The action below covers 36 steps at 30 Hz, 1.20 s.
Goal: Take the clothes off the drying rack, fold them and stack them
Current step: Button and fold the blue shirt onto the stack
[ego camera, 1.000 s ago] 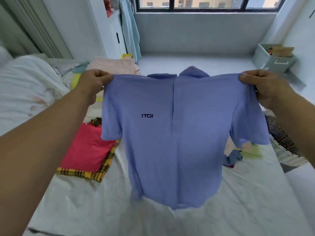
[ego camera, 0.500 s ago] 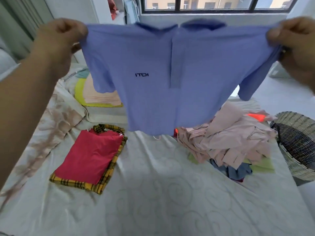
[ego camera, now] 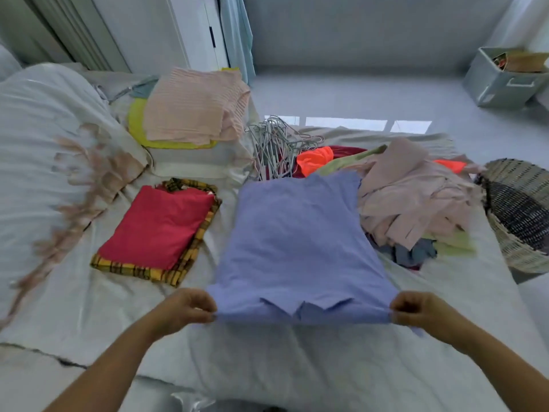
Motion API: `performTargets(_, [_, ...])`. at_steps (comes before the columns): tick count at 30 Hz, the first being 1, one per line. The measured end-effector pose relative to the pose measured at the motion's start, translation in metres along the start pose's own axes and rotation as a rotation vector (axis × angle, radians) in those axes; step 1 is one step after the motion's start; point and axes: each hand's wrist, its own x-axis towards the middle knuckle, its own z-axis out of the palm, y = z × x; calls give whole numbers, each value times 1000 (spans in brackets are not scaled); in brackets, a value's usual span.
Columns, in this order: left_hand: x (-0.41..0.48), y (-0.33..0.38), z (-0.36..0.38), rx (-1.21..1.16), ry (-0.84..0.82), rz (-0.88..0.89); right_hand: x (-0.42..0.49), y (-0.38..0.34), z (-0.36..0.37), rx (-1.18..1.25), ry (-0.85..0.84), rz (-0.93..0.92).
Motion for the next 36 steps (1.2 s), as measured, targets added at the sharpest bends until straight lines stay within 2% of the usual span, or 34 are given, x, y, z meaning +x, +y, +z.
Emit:
performTargets(5, [14,-70,70,282,-258,-86,-1,90,59,-256,-243,243])
performTargets(8, [20,-100,90,329,-267,-124,3,118,79,-385,-284,322])
performTargets(12, [35,-123,87,225,31,-267,31,113,87,-410,-154,406])
performTargets(15, [55,-128,71,175,258,-326,72,112,80,-338,216,329])
performTargets(17, [71,-131,60,175,330,-361,97,109,74,-271,394,373])
performTargets(20, [100,-129,50,86,322,-423,135,103,70,-242,440,422])
performTargets(24, [156,-109,33,-29,327,-383,194,70,62,-134,443,368])
performTargets(29, [248,-77,-6,-397,350,-441,287,16,48,-48,625,250])
performTargets(32, [298,-60,-22,-576,313,-438,330,2,40,-103,749,331])
performTargets(36, [340,-45,-34,-720,335,-522,348,9,28,54,812,410])
